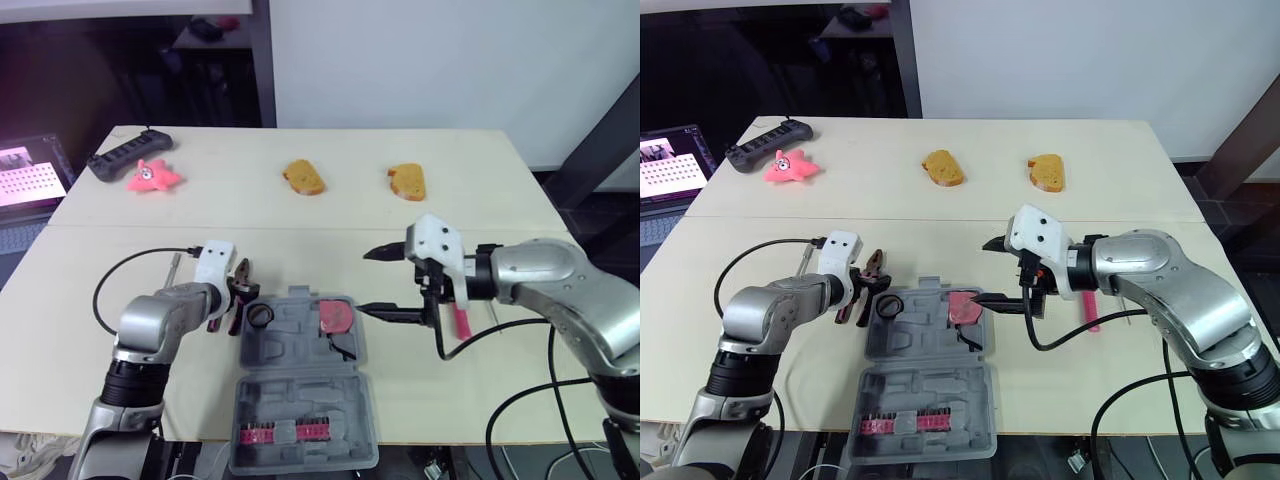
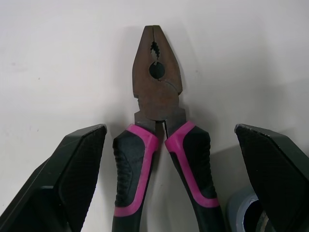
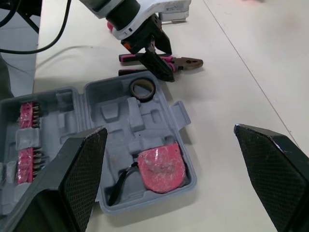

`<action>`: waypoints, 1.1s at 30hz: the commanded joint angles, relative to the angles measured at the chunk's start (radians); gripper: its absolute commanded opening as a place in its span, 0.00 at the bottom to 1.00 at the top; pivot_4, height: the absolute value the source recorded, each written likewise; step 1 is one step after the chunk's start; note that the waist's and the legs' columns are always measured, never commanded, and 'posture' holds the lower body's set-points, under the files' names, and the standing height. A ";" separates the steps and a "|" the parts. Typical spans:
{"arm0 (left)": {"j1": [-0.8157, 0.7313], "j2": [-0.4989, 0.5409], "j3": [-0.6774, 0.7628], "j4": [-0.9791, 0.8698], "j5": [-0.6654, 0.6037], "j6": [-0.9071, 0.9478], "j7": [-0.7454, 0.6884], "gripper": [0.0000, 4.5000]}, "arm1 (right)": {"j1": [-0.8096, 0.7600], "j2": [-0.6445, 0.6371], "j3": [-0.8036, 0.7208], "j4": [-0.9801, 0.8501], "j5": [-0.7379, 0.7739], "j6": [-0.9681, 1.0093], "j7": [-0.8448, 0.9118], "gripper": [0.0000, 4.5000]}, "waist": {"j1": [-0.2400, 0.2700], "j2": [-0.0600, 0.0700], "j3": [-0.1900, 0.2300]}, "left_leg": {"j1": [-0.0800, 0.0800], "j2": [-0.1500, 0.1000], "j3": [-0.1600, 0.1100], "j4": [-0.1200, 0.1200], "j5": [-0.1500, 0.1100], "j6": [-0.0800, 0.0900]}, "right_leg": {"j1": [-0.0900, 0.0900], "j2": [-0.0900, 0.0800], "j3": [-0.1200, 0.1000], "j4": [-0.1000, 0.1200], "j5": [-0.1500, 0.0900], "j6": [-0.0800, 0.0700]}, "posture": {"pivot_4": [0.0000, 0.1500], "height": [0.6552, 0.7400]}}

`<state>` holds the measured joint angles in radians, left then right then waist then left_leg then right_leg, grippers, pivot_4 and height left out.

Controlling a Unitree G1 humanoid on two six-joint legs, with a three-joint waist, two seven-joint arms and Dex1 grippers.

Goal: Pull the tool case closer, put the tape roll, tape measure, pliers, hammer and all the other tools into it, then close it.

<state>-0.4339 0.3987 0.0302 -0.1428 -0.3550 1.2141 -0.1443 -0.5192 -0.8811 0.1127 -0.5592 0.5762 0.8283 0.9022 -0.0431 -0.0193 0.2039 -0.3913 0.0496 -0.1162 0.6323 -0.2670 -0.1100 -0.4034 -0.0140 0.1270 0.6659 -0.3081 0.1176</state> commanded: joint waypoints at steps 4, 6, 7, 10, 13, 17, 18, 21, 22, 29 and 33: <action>-0.007 -0.011 0.041 0.012 0.036 0.001 0.018 0.53 | -0.028 0.013 -0.001 0.003 -0.028 -0.026 -0.001 1.00 | 0.000 0.000 0.000 | 0.000 0.000 0.000 0.000 0.000 0.000 | 0.000 0.000 0.000 0.000 0.000 0.000 | 1.00 1.00; -0.014 -0.003 0.050 0.025 0.043 -0.014 0.015 0.53 | -0.031 0.016 -0.001 0.006 -0.034 -0.028 0.000 1.00 | 0.000 0.000 0.000 | 0.000 0.000 0.000 0.000 0.000 0.000 | 0.000 0.000 0.000 0.000 0.000 0.000 | 1.00 1.00; -0.017 0.001 0.056 0.030 0.045 -0.020 0.013 0.53 | -0.032 0.017 -0.001 0.007 -0.036 -0.027 0.000 1.00 | 0.000 0.000 0.000 | 0.000 0.000 0.000 0.000 0.000 0.000 | 0.000 0.000 0.000 0.000 0.000 0.000 | 1.00 1.00; -0.028 0.017 0.077 0.038 0.044 -0.042 0.004 0.53 | -0.030 0.023 -0.001 0.002 -0.038 -0.023 0.000 1.00 | -0.002 0.000 0.000 | 0.000 0.000 0.000 0.000 0.000 -0.001 | 0.000 0.000 0.000 0.001 0.000 0.000 | 1.00 1.00; -0.035 0.046 0.104 0.035 0.038 -0.076 -0.019 0.53 | -0.025 0.029 0.001 -0.003 -0.035 -0.021 0.005 1.00 | -0.001 0.000 0.000 | 0.000 0.000 0.000 0.000 0.001 -0.001 | 0.000 0.000 0.000 0.001 0.000 0.000 | 1.00 1.00; -0.005 0.134 0.131 -0.006 0.009 -0.113 -0.118 0.53 | -0.017 0.039 0.000 -0.006 -0.024 -0.022 0.019 1.00 | -0.001 0.000 0.000 | 0.000 0.000 0.000 0.000 0.001 -0.001 | 0.000 0.000 0.000 0.001 0.000 0.000 | 1.00 1.00; 0.013 0.161 0.129 -0.026 -0.004 -0.123 -0.160 0.53 | -0.016 0.045 -0.001 -0.006 -0.021 -0.024 0.019 1.00 | -0.002 0.000 0.000 | 0.000 0.000 0.000 0.000 0.001 -0.001 | 0.000 0.000 0.000 0.000 0.000 0.000 | 1.00 1.00; 0.120 0.268 0.123 -0.101 -0.002 -0.313 -0.323 0.53 | 0.000 0.069 0.003 -0.012 -0.048 -0.059 -0.005 1.00 | -0.003 0.000 0.000 | 0.000 0.000 0.000 -0.001 0.001 -0.001 | -0.001 0.000 0.000 0.000 0.000 0.000 | 1.00 1.00; 0.167 0.323 0.119 -0.123 -0.002 -0.379 -0.404 0.53 | 0.009 0.085 0.001 -0.009 -0.061 -0.081 -0.020 1.00 | -0.003 0.000 0.000 | 0.000 0.000 0.000 -0.002 0.001 -0.001 | -0.001 0.000 0.000 0.000 0.000 0.000 | 1.00 1.00; 0.290 0.537 0.188 -0.212 -0.173 -0.511 -0.839 0.53 | -0.013 0.092 0.037 0.046 0.011 0.015 0.048 1.00 | 0.003 0.000 0.001 | -0.001 0.000 0.000 0.000 0.001 -0.002 | -0.001 -0.001 -0.001 0.000 0.000 -0.001 | 1.00 1.00; 0.309 0.622 0.133 -0.245 -0.179 -0.619 -1.027 0.53 | -0.059 0.081 0.098 0.083 -0.019 -0.032 0.133 1.00 | -0.002 0.001 0.001 | -0.001 0.000 0.001 0.000 0.001 -0.002 | -0.001 -0.001 -0.001 -0.001 0.000 -0.001 | 1.00 1.00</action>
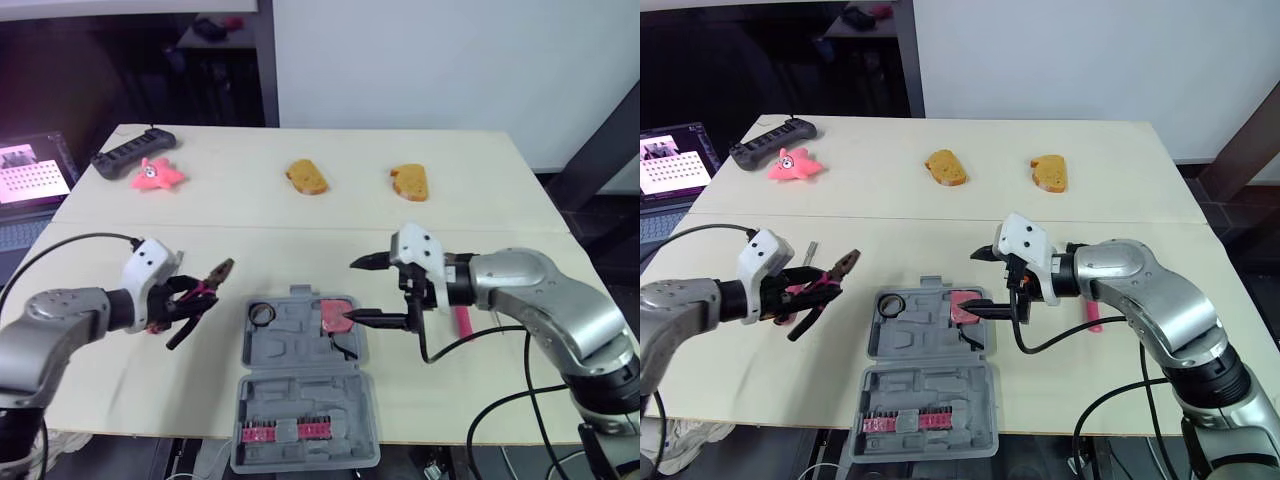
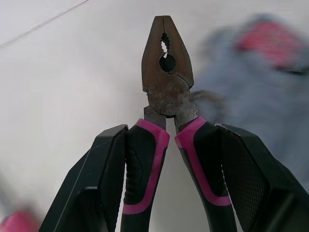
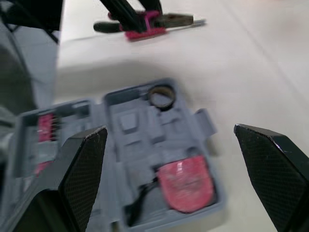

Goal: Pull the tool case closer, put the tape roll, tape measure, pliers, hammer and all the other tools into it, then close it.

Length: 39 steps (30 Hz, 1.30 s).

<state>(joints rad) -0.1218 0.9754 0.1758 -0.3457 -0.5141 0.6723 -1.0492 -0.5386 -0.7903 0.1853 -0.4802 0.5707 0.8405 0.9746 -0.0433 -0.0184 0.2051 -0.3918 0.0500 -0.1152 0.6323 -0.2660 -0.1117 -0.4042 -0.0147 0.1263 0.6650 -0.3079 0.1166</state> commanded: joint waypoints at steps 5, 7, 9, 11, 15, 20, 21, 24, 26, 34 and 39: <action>-0.143 0.090 -0.104 -0.088 -0.078 -0.084 -0.283 0.53 | -0.119 0.060 0.108 0.039 -0.068 -0.130 0.102 1.00 | -0.004 0.001 0.001 | 0.000 0.001 0.000 -0.001 0.000 0.000 | -0.001 0.001 0.000 0.001 0.000 0.000 | 1.00 1.00; -0.192 0.089 -0.132 -0.092 -0.083 -0.075 -0.303 0.53 | -0.128 0.080 0.117 0.032 -0.063 -0.116 0.098 1.00 | -0.004 0.001 0.001 | 0.000 0.001 0.000 -0.001 0.000 0.000 | -0.002 0.001 0.000 0.001 0.000 0.000 | 1.00 1.00; -0.232 0.087 -0.158 -0.096 -0.084 -0.070 -0.319 0.53 | -0.136 0.100 0.125 0.028 -0.059 -0.102 0.087 1.00 | -0.004 0.001 0.001 | -0.001 0.001 0.000 -0.001 0.000 0.000 | -0.001 0.001 0.000 0.001 0.000 0.000 | 1.00 1.00; -0.259 0.087 -0.183 -0.110 -0.077 -0.069 -0.328 0.53 | -0.139 0.123 0.128 0.030 -0.063 -0.094 0.067 1.00 | -0.003 0.001 0.001 | -0.001 0.001 0.000 -0.001 0.000 0.000 | -0.002 0.001 0.000 0.001 0.000 0.000 | 1.00 1.00; -0.332 0.068 -0.221 -0.112 -0.073 -0.049 -0.312 0.53 | -0.136 0.151 0.138 0.003 -0.056 -0.064 0.047 1.00 | -0.004 0.002 0.001 | -0.001 0.001 -0.001 -0.002 0.000 0.000 | -0.002 0.002 0.000 0.001 0.000 0.000 | 1.00 1.00; -0.376 0.055 -0.249 -0.090 -0.058 -0.043 -0.303 0.53 | -0.132 0.180 0.141 -0.034 -0.013 0.009 0.024 1.00 | -0.004 0.002 0.001 | -0.001 0.001 -0.001 0.000 0.000 0.000 | -0.002 0.002 0.000 0.002 0.000 0.000 | 1.00 1.00; -0.379 0.053 -0.252 -0.088 -0.056 -0.043 -0.301 0.53 | -0.131 0.186 0.141 -0.039 -0.007 0.020 0.018 1.00 | -0.005 0.002 0.001 | -0.001 0.001 -0.001 0.000 0.000 0.000 | -0.002 0.002 0.000 0.002 0.000 0.000 | 1.00 1.00; -0.383 0.042 -0.257 -0.096 -0.061 -0.035 -0.288 0.53 | -0.127 0.211 0.145 -0.047 -0.006 0.037 -0.013 1.00 | -0.005 0.002 0.001 | -0.001 0.001 -0.001 -0.001 0.000 0.000 | -0.002 0.002 0.000 0.002 0.000 0.000 | 1.00 1.00; -0.375 0.038 -0.260 -0.110 -0.065 -0.031 -0.280 0.53 | -0.126 0.227 0.143 -0.050 -0.002 0.054 -0.037 0.94 | -0.005 0.002 0.001 | -0.001 0.001 -0.001 -0.001 0.000 0.000 | -0.002 0.002 0.000 0.002 0.000 0.000 | 1.00 1.00; -0.370 0.035 -0.264 -0.119 -0.069 -0.032 -0.272 0.53 | -0.125 0.236 0.143 -0.056 -0.005 0.068 -0.072 0.21 | -0.004 0.002 0.001 | -0.001 0.001 -0.001 -0.001 0.000 0.000 | -0.002 0.002 0.000 0.002 0.000 0.000 | 1.00 1.00; -0.376 0.029 -0.265 -0.118 -0.074 -0.028 -0.268 0.53 | -0.119 0.235 0.138 -0.057 -0.003 0.063 -0.082 0.21 | -0.004 0.002 0.001 | -0.001 0.001 -0.001 -0.001 0.000 0.000 | -0.002 0.002 0.000 0.002 0.000 0.000 | 1.00 1.00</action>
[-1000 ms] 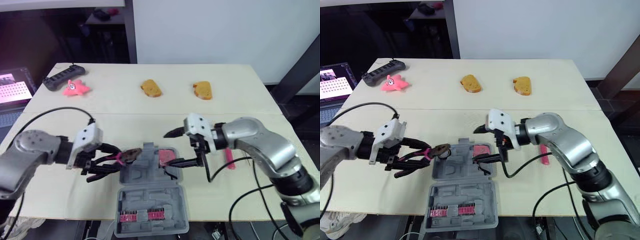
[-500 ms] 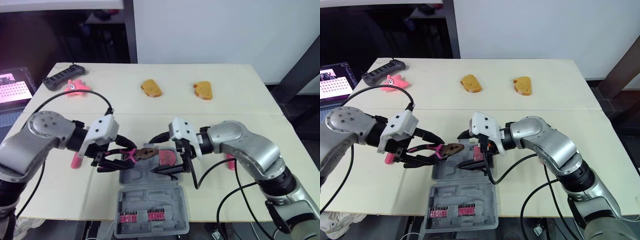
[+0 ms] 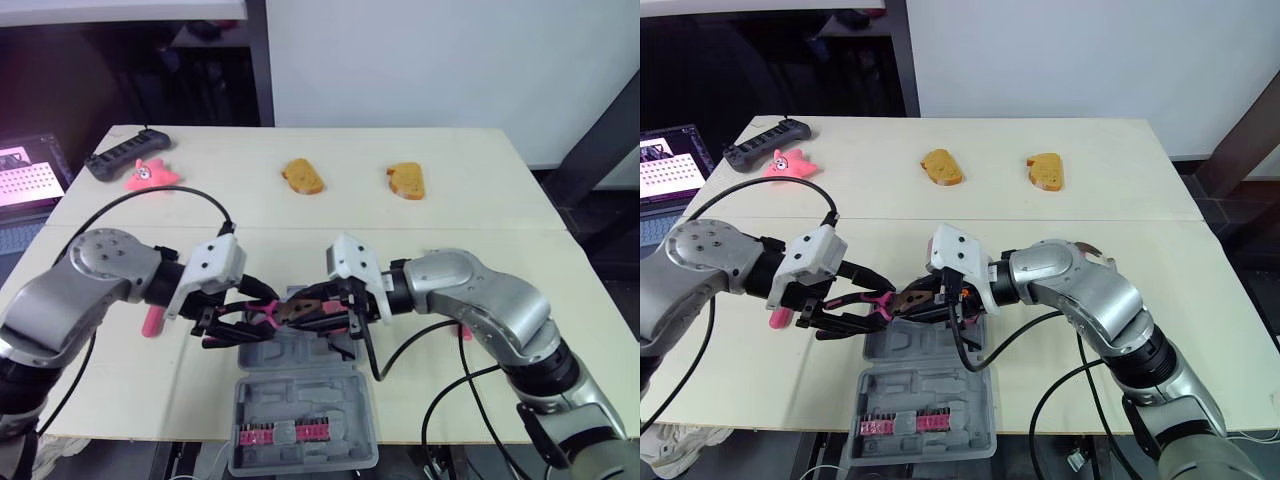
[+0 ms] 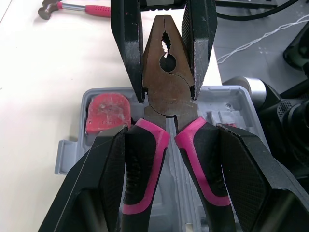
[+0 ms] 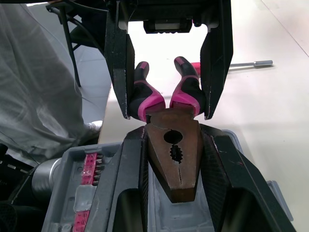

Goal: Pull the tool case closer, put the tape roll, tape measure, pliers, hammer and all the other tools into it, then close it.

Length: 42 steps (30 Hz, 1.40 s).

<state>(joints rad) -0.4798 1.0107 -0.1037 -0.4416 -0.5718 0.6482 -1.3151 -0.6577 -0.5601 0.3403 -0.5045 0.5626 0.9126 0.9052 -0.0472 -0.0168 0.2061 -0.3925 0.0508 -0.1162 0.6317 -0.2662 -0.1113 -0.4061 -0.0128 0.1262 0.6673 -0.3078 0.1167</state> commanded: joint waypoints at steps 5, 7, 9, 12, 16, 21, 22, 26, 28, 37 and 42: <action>-0.014 -0.028 0.019 -0.016 0.002 -0.008 0.039 0.53 | 0.010 0.009 -0.023 -0.035 0.009 -0.015 -0.020 0.21 | 0.000 0.000 0.000 | 0.000 0.000 0.000 0.000 0.000 0.000 | 0.000 0.000 0.000 0.000 0.000 0.000 | 1.00 1.00; -0.020 -0.054 0.048 -0.007 -0.040 0.040 0.074 0.53 | 0.013 0.009 -0.025 -0.035 0.007 -0.021 -0.022 0.21 | 0.001 0.000 0.000 | 0.000 0.000 0.000 0.000 0.000 0.000 | 0.000 0.000 0.000 0.000 0.000 0.000 | 1.00 1.00; -0.002 -0.042 0.081 0.002 -0.049 0.047 0.069 0.76 | 0.016 0.001 -0.028 -0.032 -0.005 -0.041 -0.016 0.21 | 0.000 0.000 0.000 | 0.000 0.000 0.000 0.000 0.000 0.000 | 0.000 0.000 0.000 0.001 0.000 0.000 | 1.00 1.00; 0.033 -0.012 0.130 0.021 -0.030 0.007 0.061 1.00 | 0.017 -0.019 -0.034 -0.021 -0.013 -0.060 0.004 0.21 | -0.004 0.000 0.000 | 0.000 0.000 0.000 0.000 0.000 0.000 | 0.000 0.000 0.000 0.001 0.000 0.000 | 1.00 1.00; 0.137 0.044 0.281 0.034 -0.085 0.024 0.030 1.00 | 0.027 -0.078 -0.026 0.015 -0.046 -0.119 0.066 0.21 | -0.013 0.000 0.000 | 0.000 0.000 0.000 0.000 0.000 0.000 | 0.000 0.000 0.000 0.001 0.000 0.000 | 1.00 1.00; 0.371 0.101 0.463 0.042 -0.075 0.006 -0.037 1.00 | 0.043 -0.127 0.036 0.073 -0.132 -0.233 0.142 0.21 | -0.026 0.000 0.000 | 0.000 0.000 0.000 0.000 0.000 0.000 | 0.000 0.000 0.000 0.001 0.000 0.000 | 1.00 1.00; 0.457 0.095 0.523 0.034 -0.061 -0.014 -0.059 1.00 | 0.050 -0.123 0.052 0.098 -0.154 -0.263 0.151 0.21 | -0.030 0.001 0.000 | 0.001 0.000 0.000 0.000 0.000 0.000 | -0.001 0.000 0.000 0.001 0.000 0.000 | 1.00 1.00; 0.688 0.015 0.672 0.011 -0.002 -0.172 -0.095 1.00 | 0.072 -0.097 0.116 0.198 -0.253 -0.382 0.169 0.21 | -0.027 0.001 0.000 | 0.001 0.001 0.001 -0.001 0.000 0.000 | -0.002 0.000 0.000 0.001 0.000 -0.001 | 1.00 1.00; 0.791 -0.030 0.708 0.026 0.032 -0.225 -0.096 1.00 | 0.088 -0.069 0.147 0.255 -0.296 -0.441 0.170 0.21 | -0.020 0.000 0.000 | 0.001 0.001 0.001 -0.001 0.000 0.000 | -0.002 0.000 0.000 0.001 0.000 -0.001 | 1.00 1.00; 0.953 -0.137 0.779 0.075 0.112 -0.453 -0.071 1.00 | 0.122 0.024 0.182 0.399 -0.387 -0.559 0.182 0.21 | -0.022 0.000 0.000 | 0.002 0.000 0.001 0.002 0.000 0.000 | 0.001 -0.001 0.000 0.001 0.000 -0.002 | 1.00 1.00; 0.951 -0.166 0.759 0.121 0.162 -0.581 -0.045 1.00 | 0.131 0.063 0.189 0.440 -0.418 -0.586 0.172 0.21 | -0.025 0.000 0.000 | 0.003 0.001 0.001 0.001 0.000 0.000 | 0.001 0.000 0.000 0.001 0.001 -0.002 | 1.00 1.00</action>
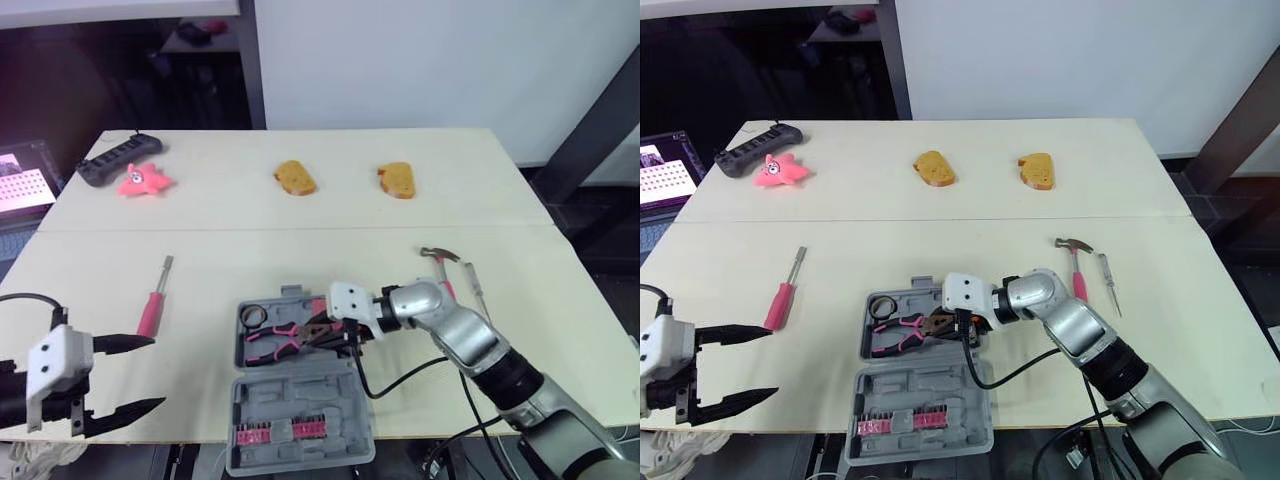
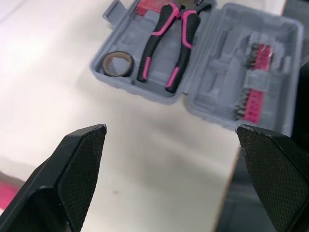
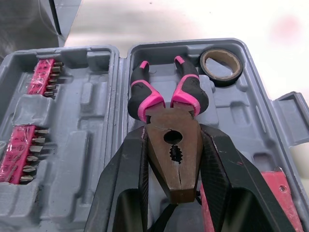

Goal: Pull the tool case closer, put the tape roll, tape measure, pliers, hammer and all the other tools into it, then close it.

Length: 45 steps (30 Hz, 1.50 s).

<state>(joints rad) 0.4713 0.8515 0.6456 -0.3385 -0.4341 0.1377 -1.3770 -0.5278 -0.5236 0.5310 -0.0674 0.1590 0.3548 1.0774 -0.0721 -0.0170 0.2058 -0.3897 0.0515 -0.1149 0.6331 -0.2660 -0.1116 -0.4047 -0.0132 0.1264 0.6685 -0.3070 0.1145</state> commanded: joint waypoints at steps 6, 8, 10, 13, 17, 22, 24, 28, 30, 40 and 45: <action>-0.015 0.008 -0.023 0.053 0.036 -0.113 0.029 1.00 | -0.001 0.071 0.000 0.074 -0.049 -0.059 -0.005 0.21 | 0.000 0.000 0.000 | 0.000 0.000 0.000 -0.001 0.000 0.000 | 0.000 0.000 0.000 0.000 0.000 0.000 | 1.00 1.00; -0.020 0.011 -0.032 0.058 0.038 -0.119 0.036 1.00 | -0.002 0.082 0.002 0.098 -0.061 -0.072 -0.001 0.21 | -0.003 0.000 0.000 | 0.001 0.000 0.000 -0.001 0.000 0.000 | 0.000 0.000 0.000 0.001 0.000 0.000 | 1.00 1.00; -0.018 0.014 -0.039 0.063 0.044 -0.131 0.042 1.00 | -0.003 0.088 0.004 0.118 -0.073 -0.086 0.002 0.21 | -0.004 0.000 0.000 | 0.001 0.001 0.000 -0.001 0.000 0.000 | 0.000 0.001 0.000 0.001 0.000 0.000 | 1.00 1.00; -0.015 0.016 -0.046 0.068 0.048 -0.140 0.046 1.00 | -0.005 0.092 0.001 0.140 -0.085 -0.099 0.007 0.21 | -0.004 0.000 0.000 | 0.002 0.001 0.000 -0.001 0.000 0.000 | 0.000 0.001 0.000 0.002 0.000 0.000 | 1.00 1.00; -0.019 0.016 -0.053 0.068 0.046 -0.132 0.056 1.00 | -0.008 0.089 -0.019 0.130 -0.076 -0.101 0.020 0.45 | -0.002 0.000 0.000 | 0.002 0.001 0.000 -0.001 0.000 0.000 | 0.000 0.001 0.000 0.002 0.000 0.000 | 1.00 1.00; -0.041 -0.016 -0.064 0.064 0.033 -0.141 0.107 1.00 | 0.000 0.062 -0.099 0.035 -0.002 -0.048 0.046 0.95 | 0.002 0.000 0.000 | 0.001 0.001 0.000 0.000 0.000 0.000 | 0.000 0.001 0.000 0.001 0.000 0.000 | 1.00 1.00; -0.053 -0.031 -0.077 0.064 0.021 -0.144 0.117 1.00 | 0.014 0.044 -0.125 -0.008 0.037 -0.015 0.069 0.98 | 0.003 0.000 0.000 | 0.001 0.001 0.000 0.000 0.000 0.000 | 0.000 0.001 0.000 0.001 0.000 0.000 | 1.00 1.00; -0.053 -0.037 -0.097 0.056 0.024 -0.134 0.130 1.00 | 0.028 0.045 -0.142 -0.050 0.072 0.038 0.069 0.98 | 0.001 0.000 0.000 | 0.001 0.001 0.000 0.000 0.000 0.000 | 0.001 0.001 0.000 0.001 0.000 0.000 | 1.00 1.00; -0.057 -0.040 -0.108 0.053 0.027 -0.139 0.139 1.00 | 0.026 0.061 -0.133 -0.050 0.067 0.051 0.057 0.98 | -0.001 0.000 0.000 | 0.001 0.001 0.000 -0.001 0.000 0.000 | 0.001 0.001 0.000 0.001 0.000 0.000 | 1.00 1.00; -0.016 -0.006 -0.128 -0.014 -0.079 -0.035 0.083 1.00 | -0.006 0.192 -0.040 0.149 -0.070 -0.064 -0.039 0.01 | 0.001 0.000 0.000 | 0.001 0.001 0.000 -0.001 0.000 0.000 | 0.000 0.001 0.000 0.001 0.000 0.000 | 1.00 1.00; -0.027 -0.007 -0.130 -0.018 -0.069 -0.037 0.095 1.00 | -0.035 0.222 0.003 0.234 -0.149 -0.090 -0.066 0.01 | 0.000 0.000 0.000 | 0.001 0.001 0.000 -0.001 0.000 0.000 | 0.000 0.001 0.000 0.001 0.000 0.000 | 1.00 1.00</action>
<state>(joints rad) 0.4475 0.8344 0.5159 -0.3300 -0.4920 0.1018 -1.2834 -0.5422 -0.3141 0.5242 0.1641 0.0333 0.2816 1.0223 -0.0717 -0.0171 0.2058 -0.3886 0.0522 -0.1150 0.6327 -0.2659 -0.1117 -0.4044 -0.0123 0.1263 0.6699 -0.3066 0.1140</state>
